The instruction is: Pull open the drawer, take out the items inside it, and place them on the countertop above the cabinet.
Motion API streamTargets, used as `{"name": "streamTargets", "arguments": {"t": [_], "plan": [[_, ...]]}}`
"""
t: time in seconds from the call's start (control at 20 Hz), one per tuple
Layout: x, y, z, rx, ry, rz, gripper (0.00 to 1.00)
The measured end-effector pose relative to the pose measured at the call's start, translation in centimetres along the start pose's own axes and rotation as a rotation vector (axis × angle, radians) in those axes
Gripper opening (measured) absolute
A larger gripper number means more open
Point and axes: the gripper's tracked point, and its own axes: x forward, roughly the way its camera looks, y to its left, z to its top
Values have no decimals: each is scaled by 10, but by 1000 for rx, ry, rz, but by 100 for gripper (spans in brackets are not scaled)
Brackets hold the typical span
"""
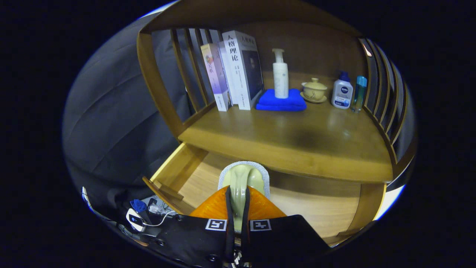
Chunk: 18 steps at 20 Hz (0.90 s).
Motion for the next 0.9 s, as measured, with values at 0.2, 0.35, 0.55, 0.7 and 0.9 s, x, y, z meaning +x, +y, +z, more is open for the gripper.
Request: {"name": "streamTargets", "arguments": {"t": [0.2,0.35,0.55,0.7,0.9], "plan": [[-7,-12,29,52,-58,-18,9],[-10,-28,49,114,-95,-45,9],[-9,-50,74,236,-140,-74,9],[-5,-72,93,292,-180,-129,9],[6,-94,108,342,-193,-192,9]]}}
